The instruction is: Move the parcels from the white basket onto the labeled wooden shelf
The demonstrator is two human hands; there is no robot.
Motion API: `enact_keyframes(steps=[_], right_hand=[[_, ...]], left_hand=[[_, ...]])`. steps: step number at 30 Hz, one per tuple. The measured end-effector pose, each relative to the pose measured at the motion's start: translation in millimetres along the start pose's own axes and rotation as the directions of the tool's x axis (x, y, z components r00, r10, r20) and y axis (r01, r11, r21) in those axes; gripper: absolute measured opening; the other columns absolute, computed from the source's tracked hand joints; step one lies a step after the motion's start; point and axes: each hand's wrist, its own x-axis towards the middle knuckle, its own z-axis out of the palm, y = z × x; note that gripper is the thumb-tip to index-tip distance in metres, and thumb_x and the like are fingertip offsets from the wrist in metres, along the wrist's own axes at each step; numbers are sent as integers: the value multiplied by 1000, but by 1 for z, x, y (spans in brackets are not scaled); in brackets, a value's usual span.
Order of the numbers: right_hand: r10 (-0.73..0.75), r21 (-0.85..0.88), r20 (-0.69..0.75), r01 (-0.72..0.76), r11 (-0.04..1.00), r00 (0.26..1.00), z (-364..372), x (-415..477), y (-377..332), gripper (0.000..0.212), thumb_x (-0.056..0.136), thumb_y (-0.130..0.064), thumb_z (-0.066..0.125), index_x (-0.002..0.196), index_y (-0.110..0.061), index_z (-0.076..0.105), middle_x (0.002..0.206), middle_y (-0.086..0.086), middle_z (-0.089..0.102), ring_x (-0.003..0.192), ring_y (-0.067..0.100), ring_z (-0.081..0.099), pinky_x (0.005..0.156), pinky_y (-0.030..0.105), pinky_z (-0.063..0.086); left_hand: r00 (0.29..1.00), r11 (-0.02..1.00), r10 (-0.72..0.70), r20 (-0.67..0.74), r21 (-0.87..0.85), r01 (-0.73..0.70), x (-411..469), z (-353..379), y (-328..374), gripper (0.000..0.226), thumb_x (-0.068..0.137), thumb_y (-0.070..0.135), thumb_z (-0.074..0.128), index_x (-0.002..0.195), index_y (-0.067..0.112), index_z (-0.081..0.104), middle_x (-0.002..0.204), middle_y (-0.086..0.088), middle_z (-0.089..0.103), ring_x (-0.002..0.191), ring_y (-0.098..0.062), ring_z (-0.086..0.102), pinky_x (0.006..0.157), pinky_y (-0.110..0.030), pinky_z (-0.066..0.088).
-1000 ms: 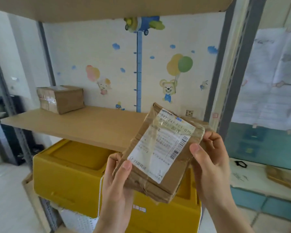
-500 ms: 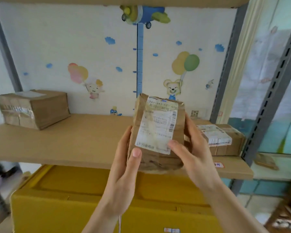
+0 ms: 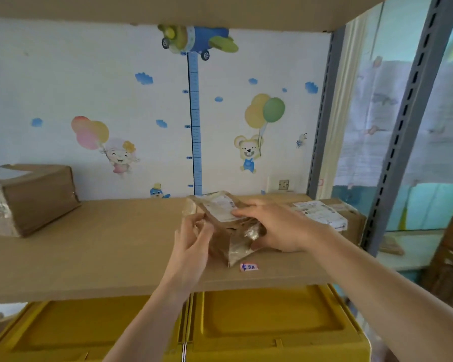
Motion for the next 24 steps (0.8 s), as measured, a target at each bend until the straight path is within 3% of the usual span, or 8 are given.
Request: enact_keyframes(steps=[2,4,6,8,10,12,18,24], right_hand=[[-2,-81,-61,-3,997,998,-4,-2,-1,78,85,-12,73,148,-44,40,157,-7,36,145,21,32,116,50,30],[22,-32,-190,-28,999,982,-6,-2,0,64,89,-6,59,144,-39,49,146,-4,46,138,21,37,113,50,33],[44,51,-251,-32,998,967,-4,-4,-4,45,93,-34,53,138,-35,54,134,-6,56,129,18,47,108,51,38],[22,-14,-145,-24,1000,989,-5,-6,-11,61,86,-68,48,136,-34,57,134,-9,61,126,17,51,107,51,39],[-12,-83,-79,6,997,997,-9,-4,-12,65,83,-68,55,137,-32,58,138,-9,62,127,17,53,106,46,40],[-41,-37,-23,41,998,999,-15,-1,-9,53,90,-49,63,138,-30,58,141,-6,61,128,17,54,104,40,41],[-45,-2,81,46,999,996,-17,3,8,49,98,-21,62,145,-26,50,150,-4,52,134,18,47,105,34,36],[-57,115,-24,59,992,998,-11,-3,13,52,97,-29,62,148,-29,46,148,-6,54,134,16,49,111,41,39]], left_hand=[[989,995,31,-144,101,-17,21,-11,6,29,101,31,50,129,25,52,128,3,44,108,-7,51,101,-36,37],[994,992,47,-94,119,-36,42,-27,12,44,101,14,50,142,25,39,135,6,37,122,-11,42,109,-40,35],[998,992,-31,55,124,24,58,-36,10,59,100,2,51,151,24,30,135,-1,45,126,-18,41,109,-39,36],[993,975,-37,109,221,12,58,-42,4,45,96,-3,53,134,20,50,114,-6,61,111,-26,56,90,-32,46],[1000,966,1,27,259,-8,57,-42,-1,28,94,-3,55,110,20,61,94,-2,67,87,-23,64,67,-20,48],[999,971,32,-33,239,-24,45,-40,-3,25,95,2,56,110,22,60,93,3,68,77,-11,67,56,-13,49],[981,906,192,-37,391,-162,23,-31,-21,37,89,32,63,121,46,52,101,7,70,87,-16,70,71,-38,62],[978,904,202,-60,395,-163,20,-30,-22,57,93,31,65,146,25,43,108,6,66,93,-12,67,79,-40,60]])
